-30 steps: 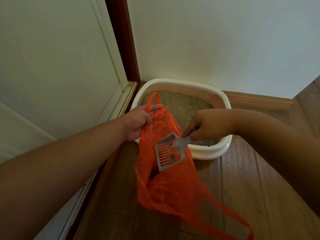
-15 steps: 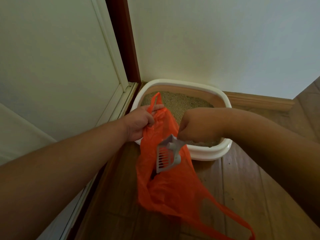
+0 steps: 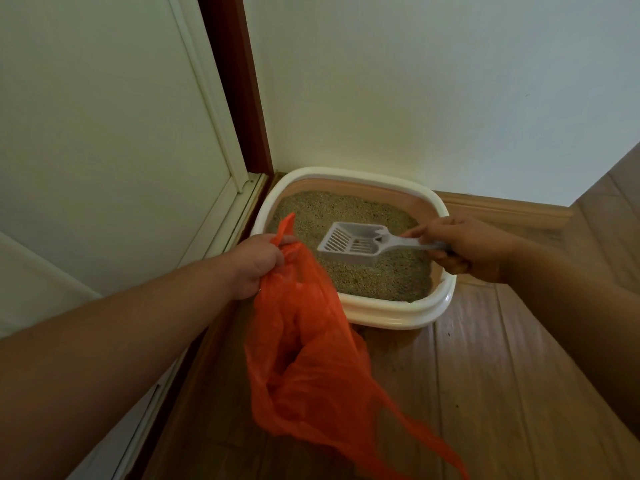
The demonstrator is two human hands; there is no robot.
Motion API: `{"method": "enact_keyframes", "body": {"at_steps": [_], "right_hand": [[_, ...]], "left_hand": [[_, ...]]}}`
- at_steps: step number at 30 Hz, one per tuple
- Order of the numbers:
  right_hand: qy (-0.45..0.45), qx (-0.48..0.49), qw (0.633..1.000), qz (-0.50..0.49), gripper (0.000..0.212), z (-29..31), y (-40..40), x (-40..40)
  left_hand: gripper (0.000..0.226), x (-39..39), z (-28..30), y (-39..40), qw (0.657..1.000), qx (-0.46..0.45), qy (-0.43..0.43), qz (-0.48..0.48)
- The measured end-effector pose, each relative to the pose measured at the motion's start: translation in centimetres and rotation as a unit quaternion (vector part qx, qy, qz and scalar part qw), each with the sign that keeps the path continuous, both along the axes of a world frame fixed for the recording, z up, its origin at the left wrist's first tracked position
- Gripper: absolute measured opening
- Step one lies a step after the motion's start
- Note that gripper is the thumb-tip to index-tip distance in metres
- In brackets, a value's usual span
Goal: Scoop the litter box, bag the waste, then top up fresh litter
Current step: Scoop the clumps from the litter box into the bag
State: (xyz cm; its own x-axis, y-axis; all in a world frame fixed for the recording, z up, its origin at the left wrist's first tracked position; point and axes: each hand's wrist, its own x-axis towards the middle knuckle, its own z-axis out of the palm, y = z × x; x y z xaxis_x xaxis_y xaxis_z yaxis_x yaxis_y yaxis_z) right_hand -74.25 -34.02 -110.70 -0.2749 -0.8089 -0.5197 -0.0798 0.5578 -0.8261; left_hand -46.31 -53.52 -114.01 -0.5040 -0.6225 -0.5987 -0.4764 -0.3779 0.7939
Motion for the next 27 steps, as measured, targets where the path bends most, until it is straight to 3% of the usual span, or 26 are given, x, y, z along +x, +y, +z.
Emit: {"method": "enact_keyframes", "body": {"at_steps": [3,10,15,19,27], "right_hand": [[0.126,0.063,0.990,-0.006,0.028,-2.3,-0.1,-0.6],[0.146,0.146,0.978,-0.033,0.014,-5.8,0.6,-1.1],[0.158,0.152,0.974,-0.058,0.014,-7.1,1.2,-1.3],[0.247,0.176,0.953,-0.022,0.015,-6.9,1.1,-1.0],[0.419,0.209,0.882,0.062,0.055,-7.2,0.9,-0.7]], "left_hand": [[0.074,-0.4,0.3,0.5,1.000,0.001,0.012,-0.004],[0.075,-0.7,-0.3,0.5,0.999,-0.026,-0.012,-0.038],[0.074,-1.0,-0.1,0.7,0.998,-0.027,-0.014,-0.051],[0.073,-1.3,0.1,0.9,0.998,-0.026,-0.012,-0.057],[0.073,-1.8,0.0,1.2,0.996,-0.037,-0.013,-0.075]]}}
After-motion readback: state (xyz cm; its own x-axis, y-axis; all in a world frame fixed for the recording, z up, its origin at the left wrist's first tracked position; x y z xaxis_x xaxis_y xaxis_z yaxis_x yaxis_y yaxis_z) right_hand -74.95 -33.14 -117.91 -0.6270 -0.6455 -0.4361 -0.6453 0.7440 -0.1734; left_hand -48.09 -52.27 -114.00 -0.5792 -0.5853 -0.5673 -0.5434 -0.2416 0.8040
